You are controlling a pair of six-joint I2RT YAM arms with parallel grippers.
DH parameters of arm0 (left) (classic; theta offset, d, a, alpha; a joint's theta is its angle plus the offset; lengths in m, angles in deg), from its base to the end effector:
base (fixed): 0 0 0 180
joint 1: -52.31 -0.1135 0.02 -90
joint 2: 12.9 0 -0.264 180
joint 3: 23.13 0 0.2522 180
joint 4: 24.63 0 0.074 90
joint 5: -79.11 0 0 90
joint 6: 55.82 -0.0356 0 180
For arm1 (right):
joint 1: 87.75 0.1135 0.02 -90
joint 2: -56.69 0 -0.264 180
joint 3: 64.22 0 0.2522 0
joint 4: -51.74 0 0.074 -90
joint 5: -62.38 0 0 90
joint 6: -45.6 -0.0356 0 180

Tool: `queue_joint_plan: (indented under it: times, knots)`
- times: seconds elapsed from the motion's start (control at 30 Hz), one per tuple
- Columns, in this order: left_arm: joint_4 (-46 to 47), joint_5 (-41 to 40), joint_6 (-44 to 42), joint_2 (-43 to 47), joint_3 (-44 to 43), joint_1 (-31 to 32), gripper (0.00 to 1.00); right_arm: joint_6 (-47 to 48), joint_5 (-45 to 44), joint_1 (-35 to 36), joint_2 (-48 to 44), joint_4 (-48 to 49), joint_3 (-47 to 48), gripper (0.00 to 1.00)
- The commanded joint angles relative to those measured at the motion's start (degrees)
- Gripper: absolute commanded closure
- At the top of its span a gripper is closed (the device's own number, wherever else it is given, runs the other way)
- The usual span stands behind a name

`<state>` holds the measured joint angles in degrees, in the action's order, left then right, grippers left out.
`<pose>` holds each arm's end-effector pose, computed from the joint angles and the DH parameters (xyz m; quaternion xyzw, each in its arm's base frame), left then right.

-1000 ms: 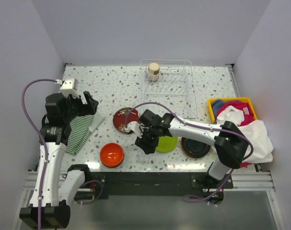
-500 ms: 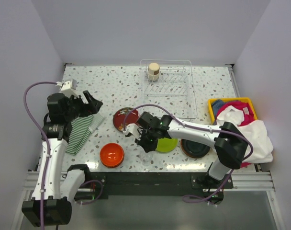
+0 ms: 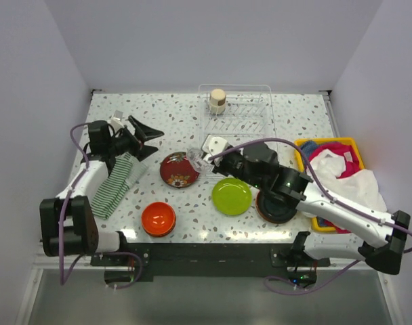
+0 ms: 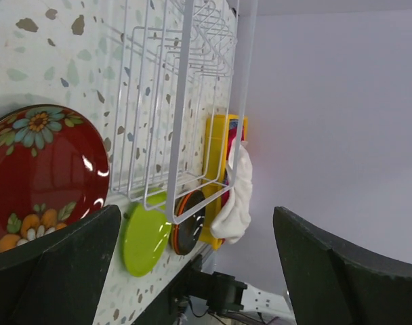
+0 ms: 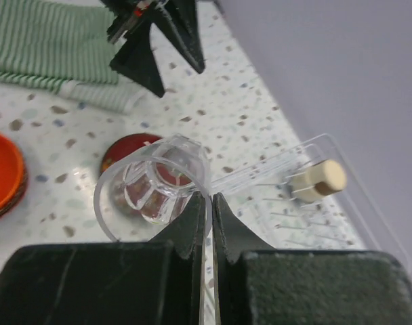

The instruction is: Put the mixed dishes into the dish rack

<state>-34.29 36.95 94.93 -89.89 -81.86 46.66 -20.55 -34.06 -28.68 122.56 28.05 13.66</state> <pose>0.2878 0.0020 0.2459 -0.2539 0.7698 -0.5260 0.2572 0.1401 0.2260 0.3848 -0.4860 0.6037 0.1492 0.6141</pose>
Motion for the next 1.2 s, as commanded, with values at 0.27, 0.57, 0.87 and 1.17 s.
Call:
queue_joint_plan:
  times: [0.27,0.57,0.87,1.17]
  knots:
    - [9.4,7.9,17.2,-12.8,-17.0,7.9,0.02,26.2,-16.7,3.7,6.5,54.6,-17.9,1.0]
    - [6.8,7.1,17.8,-16.6,-18.0,12.0,0.05,30.6,-20.0,3.8,13.4,62.4,-16.6,1.0]
    - [7.9,8.6,20.4,-17.1,-19.1,13.5,0.09,30.2,-21.1,3.7,17.4,58.3,-13.8,1.0]
    - [4.7,8.9,18.2,-15.0,-17.7,14.0,0.17,29.2,-21.6,3.7,19.7,53.4,-11.6,1.0]
